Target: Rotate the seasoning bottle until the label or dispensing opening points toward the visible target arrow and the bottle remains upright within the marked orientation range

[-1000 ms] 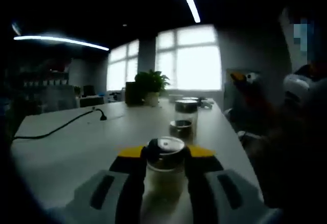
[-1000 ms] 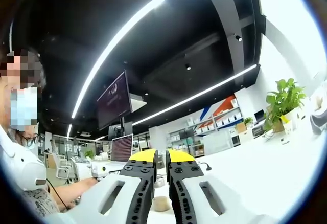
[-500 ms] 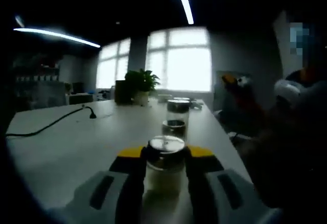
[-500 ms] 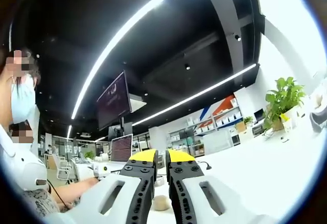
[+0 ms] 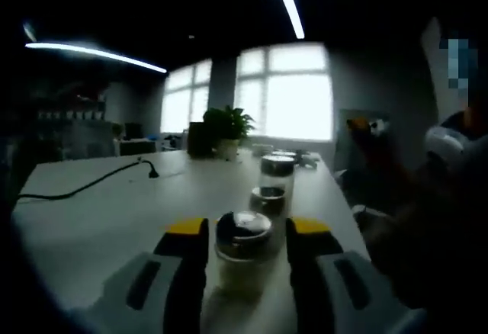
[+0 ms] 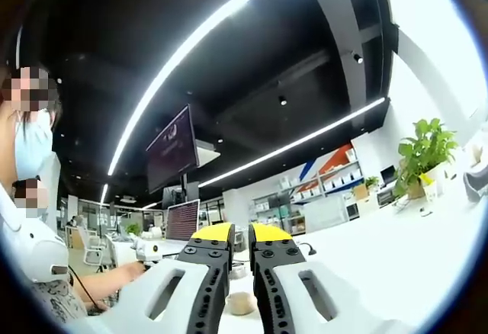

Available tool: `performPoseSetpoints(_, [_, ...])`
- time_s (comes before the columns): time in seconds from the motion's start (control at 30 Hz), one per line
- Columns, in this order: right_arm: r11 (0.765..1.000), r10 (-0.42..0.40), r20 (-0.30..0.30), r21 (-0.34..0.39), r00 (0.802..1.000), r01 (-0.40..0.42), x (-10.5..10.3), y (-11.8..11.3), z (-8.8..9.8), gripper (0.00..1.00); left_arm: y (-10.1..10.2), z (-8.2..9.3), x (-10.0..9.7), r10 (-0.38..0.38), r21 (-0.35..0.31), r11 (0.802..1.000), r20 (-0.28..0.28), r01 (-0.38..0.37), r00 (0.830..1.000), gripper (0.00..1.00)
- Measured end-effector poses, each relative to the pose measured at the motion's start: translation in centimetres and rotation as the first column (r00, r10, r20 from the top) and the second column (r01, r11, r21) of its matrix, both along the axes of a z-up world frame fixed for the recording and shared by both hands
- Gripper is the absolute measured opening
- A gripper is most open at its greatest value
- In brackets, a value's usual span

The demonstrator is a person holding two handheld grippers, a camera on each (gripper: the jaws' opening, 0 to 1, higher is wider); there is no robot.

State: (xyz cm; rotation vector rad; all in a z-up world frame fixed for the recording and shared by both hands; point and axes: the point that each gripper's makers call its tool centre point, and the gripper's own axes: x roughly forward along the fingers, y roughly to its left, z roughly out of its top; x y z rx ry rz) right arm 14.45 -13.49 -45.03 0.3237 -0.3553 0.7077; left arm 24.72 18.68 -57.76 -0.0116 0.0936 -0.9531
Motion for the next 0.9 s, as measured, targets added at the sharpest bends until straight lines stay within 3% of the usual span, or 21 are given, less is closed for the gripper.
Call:
performPoseSetpoints(0.03, [1.000, -0.001, 0.000, 0.001, 1.000, 0.001, 0.1, 0.0, 0.1, 0.06, -0.2, -0.3, 0.0, 0.018, 0.031, 0.999, 0.001, -0.018, 1.000, 0.45])
performPoseSetpoints(0.07, [1.000, -0.001, 0.000, 0.001, 1.000, 0.001, 0.1, 0.1, 0.3, 0.06, -0.5, -0.2, -0.1, 0.019, 0.059, 0.998, 0.039, -0.022, 0.999, 0.46])
performPoseSetpoints(0.13, [1.000, 0.003, 0.009, -0.004, 1.000, -0.003, -0.1, 0.4, 0.6, 0.06, -0.7, 0.2, -0.1, 0.049, 0.070, 0.996, 0.080, -0.055, 0.996, 0.47])
performPoseSetpoints(0.2, [1.000, 0.004, 0.018, -0.014, 1.000, -0.004, -0.3, 0.8, 0.6, 0.06, -0.7, 1.4, 0.2, 0.103, -0.027, 0.994, 0.076, -0.101, 0.992, 0.46])
performPoseSetpoints(0.27, [1.000, -0.003, 0.027, -0.023, 1.000, 0.004, -0.4, 1.0, 0.5, 0.06, -0.3, 1.9, 0.5, 0.165, -0.106, 0.981, 0.017, -0.163, 0.986, 0.46])
performPoseSetpoints(0.47, [1.000, -0.001, 0.028, -0.029, 1.000, 0.002, -0.4, 0.9, 0.7, 0.06, 0.9, 2.1, 0.4, 0.286, -0.048, 0.958, 0.079, -0.283, 0.955, 0.46])
performPoseSetpoints(0.67, [1.000, 0.001, 0.033, -0.031, 0.999, 0.000, -0.7, 1.0, 0.7, 0.06, 0.9, 0.7, 0.1, 0.323, -0.031, 0.946, 0.016, -0.322, 0.946, 0.43])
performPoseSetpoints(0.9, [0.999, -0.001, 0.021, -0.051, 1.000, 0.002, -0.5, 1.5, 0.4, 0.06, 0.8, 0.9, 0.4, 0.364, -0.030, 0.931, 0.049, -0.363, 0.930, 0.41])
